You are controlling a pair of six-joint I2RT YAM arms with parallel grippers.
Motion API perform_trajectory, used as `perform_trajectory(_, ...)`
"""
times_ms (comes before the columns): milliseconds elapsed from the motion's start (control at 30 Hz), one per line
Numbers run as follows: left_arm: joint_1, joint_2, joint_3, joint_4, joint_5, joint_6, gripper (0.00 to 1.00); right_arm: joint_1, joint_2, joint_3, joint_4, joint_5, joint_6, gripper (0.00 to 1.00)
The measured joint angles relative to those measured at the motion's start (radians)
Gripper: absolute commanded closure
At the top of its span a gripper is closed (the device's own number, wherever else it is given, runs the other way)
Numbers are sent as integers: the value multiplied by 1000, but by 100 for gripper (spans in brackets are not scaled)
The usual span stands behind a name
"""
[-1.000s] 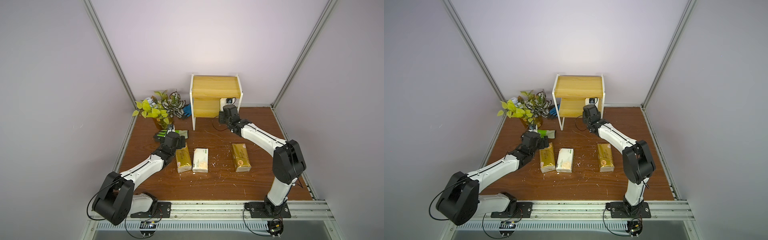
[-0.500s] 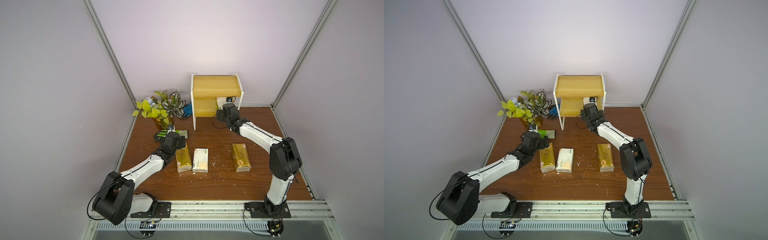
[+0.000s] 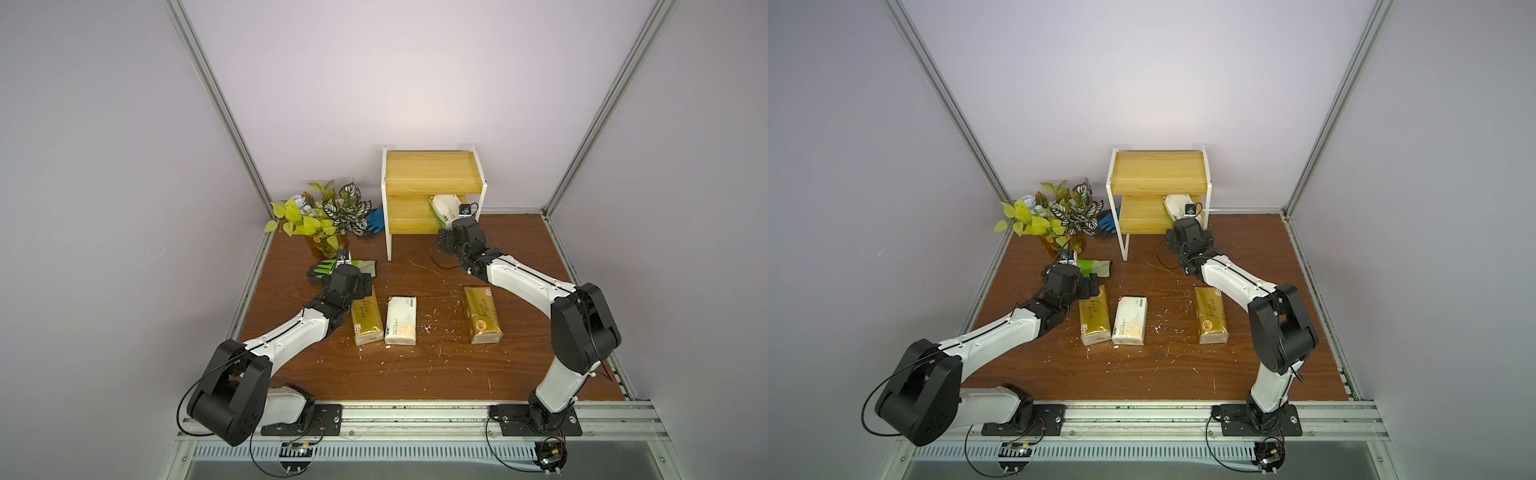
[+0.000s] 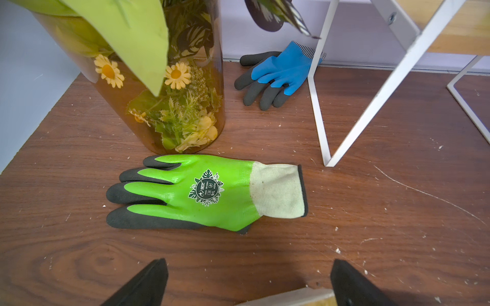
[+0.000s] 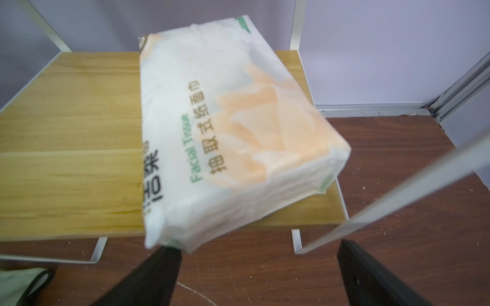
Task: Place the tissue boxes on the shelf by color
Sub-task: Place a box of tissues on the shelf.
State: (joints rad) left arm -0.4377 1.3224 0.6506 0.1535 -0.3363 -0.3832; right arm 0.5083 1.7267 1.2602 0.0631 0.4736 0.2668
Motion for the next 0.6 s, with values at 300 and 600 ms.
perform_trajectory(300,0,3,0,0,0,-4,0,0,-133,-91,3,-40,28,1)
perform_trajectory(600,-111,6,3,-47,6,-30,0,24,-274,-177,-99,-56,104,4)
